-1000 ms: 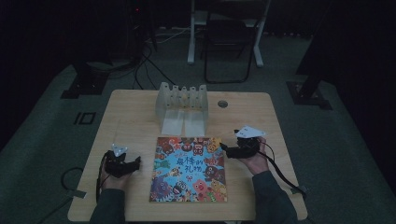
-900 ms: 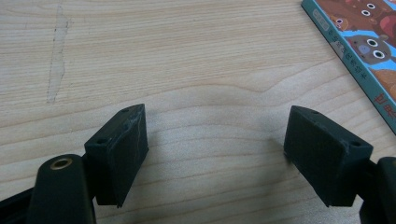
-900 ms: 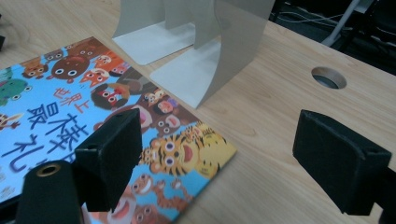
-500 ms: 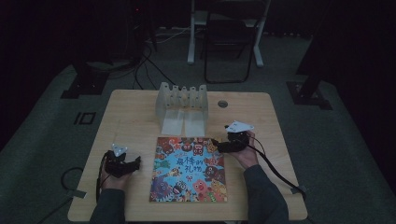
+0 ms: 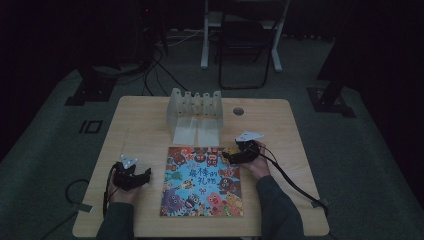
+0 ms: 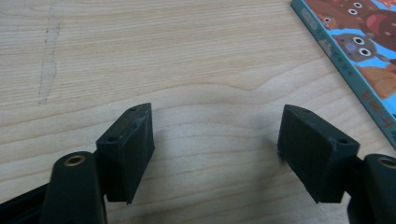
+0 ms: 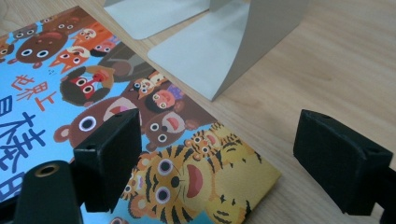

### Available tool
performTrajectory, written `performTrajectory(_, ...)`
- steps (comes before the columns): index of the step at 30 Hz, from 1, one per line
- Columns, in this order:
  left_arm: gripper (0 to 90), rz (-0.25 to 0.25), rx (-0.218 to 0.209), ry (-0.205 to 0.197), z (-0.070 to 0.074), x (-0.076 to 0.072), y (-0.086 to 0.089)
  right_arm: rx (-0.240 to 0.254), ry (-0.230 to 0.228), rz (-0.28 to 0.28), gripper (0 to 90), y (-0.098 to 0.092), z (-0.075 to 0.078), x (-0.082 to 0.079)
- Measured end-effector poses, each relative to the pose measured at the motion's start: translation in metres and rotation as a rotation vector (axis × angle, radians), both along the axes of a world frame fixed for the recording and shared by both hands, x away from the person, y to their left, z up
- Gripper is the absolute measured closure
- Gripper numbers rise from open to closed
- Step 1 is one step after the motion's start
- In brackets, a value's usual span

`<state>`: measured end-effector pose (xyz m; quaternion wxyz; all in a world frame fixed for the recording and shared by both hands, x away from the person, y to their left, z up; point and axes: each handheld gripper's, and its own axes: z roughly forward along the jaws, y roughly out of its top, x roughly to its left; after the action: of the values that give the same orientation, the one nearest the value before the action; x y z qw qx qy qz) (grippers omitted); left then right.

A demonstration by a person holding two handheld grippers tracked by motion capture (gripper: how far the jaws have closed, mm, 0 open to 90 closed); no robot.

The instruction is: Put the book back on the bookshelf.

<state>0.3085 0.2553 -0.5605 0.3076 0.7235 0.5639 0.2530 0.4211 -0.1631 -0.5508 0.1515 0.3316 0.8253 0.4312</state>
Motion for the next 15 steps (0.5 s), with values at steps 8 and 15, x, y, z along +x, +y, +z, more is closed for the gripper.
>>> performTrajectory(8, 29.9, -0.121, -0.027, -0.079, 0.012, -0.019, -0.017, 0.034, 0.065, -0.014, 15.1, -0.007, -0.012, 0.005)
performTrajectory(15, 28.5, -0.203, -0.014, -0.082, 0.016, -0.040, -0.042, 0.063, 0.086, 0.014, 16.3, -0.010, -0.013, 0.005)
